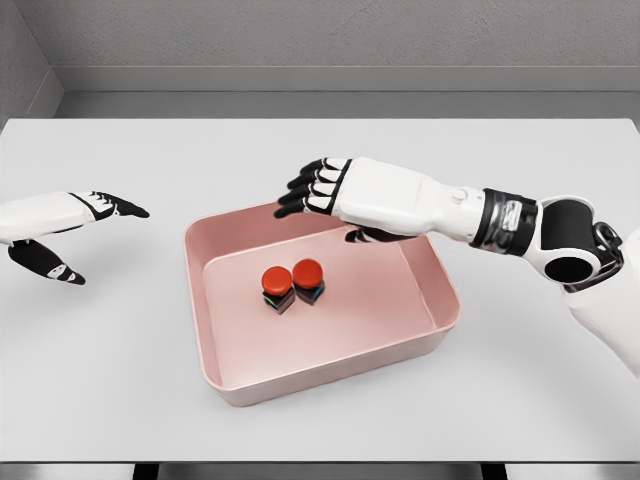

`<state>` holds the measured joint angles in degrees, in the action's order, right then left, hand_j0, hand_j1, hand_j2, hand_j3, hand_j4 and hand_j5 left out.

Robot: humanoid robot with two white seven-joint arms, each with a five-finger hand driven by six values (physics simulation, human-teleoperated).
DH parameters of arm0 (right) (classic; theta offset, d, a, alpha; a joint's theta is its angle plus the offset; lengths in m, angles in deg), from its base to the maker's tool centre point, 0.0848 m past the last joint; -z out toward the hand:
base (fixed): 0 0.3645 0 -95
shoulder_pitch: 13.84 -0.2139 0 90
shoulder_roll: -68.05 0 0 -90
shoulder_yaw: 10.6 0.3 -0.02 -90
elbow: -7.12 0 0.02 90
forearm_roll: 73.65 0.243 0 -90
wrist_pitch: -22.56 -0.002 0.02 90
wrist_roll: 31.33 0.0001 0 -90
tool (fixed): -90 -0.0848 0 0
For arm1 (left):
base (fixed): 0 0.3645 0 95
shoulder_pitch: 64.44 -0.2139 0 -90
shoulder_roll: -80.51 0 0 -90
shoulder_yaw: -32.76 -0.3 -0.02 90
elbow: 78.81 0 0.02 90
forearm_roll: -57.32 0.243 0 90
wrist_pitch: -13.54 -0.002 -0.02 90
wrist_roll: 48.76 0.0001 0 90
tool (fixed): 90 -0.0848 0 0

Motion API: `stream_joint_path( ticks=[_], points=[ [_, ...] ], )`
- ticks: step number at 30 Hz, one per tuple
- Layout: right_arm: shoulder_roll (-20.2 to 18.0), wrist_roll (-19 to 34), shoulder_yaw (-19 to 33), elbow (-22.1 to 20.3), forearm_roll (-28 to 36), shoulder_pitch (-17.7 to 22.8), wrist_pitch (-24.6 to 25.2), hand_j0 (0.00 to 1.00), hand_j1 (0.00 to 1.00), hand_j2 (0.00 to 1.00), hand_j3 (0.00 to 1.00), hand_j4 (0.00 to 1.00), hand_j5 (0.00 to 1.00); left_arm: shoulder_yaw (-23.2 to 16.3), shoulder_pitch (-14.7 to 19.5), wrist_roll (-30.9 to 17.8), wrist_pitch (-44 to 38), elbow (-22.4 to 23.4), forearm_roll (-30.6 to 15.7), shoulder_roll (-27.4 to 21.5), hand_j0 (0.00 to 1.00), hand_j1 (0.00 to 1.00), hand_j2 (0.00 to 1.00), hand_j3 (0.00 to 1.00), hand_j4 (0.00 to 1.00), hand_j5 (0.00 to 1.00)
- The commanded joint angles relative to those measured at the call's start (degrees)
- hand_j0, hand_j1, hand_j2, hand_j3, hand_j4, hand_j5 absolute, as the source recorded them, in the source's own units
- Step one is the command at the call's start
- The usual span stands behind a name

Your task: Put the industrial switch in the basket with both arms

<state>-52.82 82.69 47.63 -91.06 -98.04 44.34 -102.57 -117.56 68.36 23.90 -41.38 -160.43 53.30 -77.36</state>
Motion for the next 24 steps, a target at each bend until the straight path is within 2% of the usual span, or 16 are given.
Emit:
stream_joint_path(
  ticks=[1, 3, 5, 8, 10, 12, 14, 16, 18, 22, 24],
  points=[
    [-0.33, -0.11, 0.12, 0.0, 0.39, 0.09, 0.13, 1.0, 1.0, 1.0, 1.0, 1.0, 1.0, -0.07, 0.0, 0.02, -0.08, -0.03, -0.38, 0.01, 1.0, 1.0, 1.0, 1.0, 1.0, 1.0],
    [-2.87, -0.29, 1.08, 0.09, 0.56, 0.26, 0.13, 1.0, 1.0, 1.0, 1.0, 1.0, 1.0, -0.07, 0.0, 0.02, -0.08, -0.12, -0.38, 0.01, 1.0, 1.0, 1.0, 1.0, 1.0, 1.0],
    [-4.64, -0.29, 5.92, 1.15, 1.0, 1.23, 0.13, 1.0, 1.0, 1.0, 1.0, 1.0, 1.0, -0.07, 0.0, 0.02, -0.08, -0.12, -0.38, 0.01, 1.0, 1.0, 1.0, 1.0, 1.0, 1.0],
    [-5.34, -0.29, 11.63, 5.36, 2.23, 3.25, 0.13, 1.0, 1.0, 1.0, 1.0, 1.0, 1.0, -0.07, 0.0, 0.02, -0.08, -0.12, -0.38, 0.01, 1.0, 1.0, 1.0, 1.0, 1.0, 1.0],
    [-6.39, -0.2, 15.5, 10.63, 4.69, 4.04, 0.13, 1.0, 1.0, 1.0, 1.0, 1.0, 1.0, -0.07, 0.0, 0.02, -0.08, -0.12, -0.38, 0.01, 1.0, 1.0, 1.0, 1.0, 1.0, 1.0],
    [-8.33, -0.02, 16.03, 12.31, 6.19, 4.65, 0.13, 1.0, 1.0, 1.0, 1.0, 1.0, 1.0, -0.07, 0.09, 0.02, -0.08, -0.12, -0.38, 0.01, 1.0, 1.0, 1.0, 1.0, 1.0, 1.0],
    [-8.5, -0.02, 16.03, 15.21, 6.19, 5.36, 0.13, 1.0, 1.0, 1.0, 1.0, 1.0, 1.0, -0.15, 0.09, 0.02, -0.08, -0.12, -0.38, -0.07, 1.0, 1.0, 1.0, 1.0, 1.0, 1.0],
    [-9.38, -0.02, 17.26, 17.23, 6.19, 7.99, 0.13, 1.0, 1.0, 1.0, 1.0, 1.0, 1.0, -0.24, 0.09, 0.02, -0.08, -0.12, -0.38, -0.07, 1.0, 1.0, 1.0, 1.0, 1.0, 1.0],
    [-9.73, -0.02, 20.69, 18.46, 6.19, 11.25, 0.13, 1.0, 1.0, 1.0, 1.0, 1.0, 1.0, -0.15, 0.0, 0.02, -0.08, -0.03, -0.38, -0.07, 1.0, 1.0, 1.0, 1.0, 1.0, 1.0],
    [-9.73, 0.06, 21.13, 25.32, 6.1, 11.16, 0.13, 1.0, 1.0, 1.0, 1.0, 1.0, 1.0, -0.24, 0.0, 0.02, -0.08, -0.03, -0.47, -0.07, 1.0, 1.0, 1.0, 1.0, 1.0, 1.0],
    [-9.73, 0.06, 22.27, 25.49, 6.1, 11.25, 0.13, 1.0, 1.0, 1.0, 1.0, 1.0, 1.0, -0.24, 0.0, 0.02, -0.08, -0.03, -0.47, -0.07, 1.0, 1.0, 1.0, 1.0, 1.0, 1.0]
  ],
)
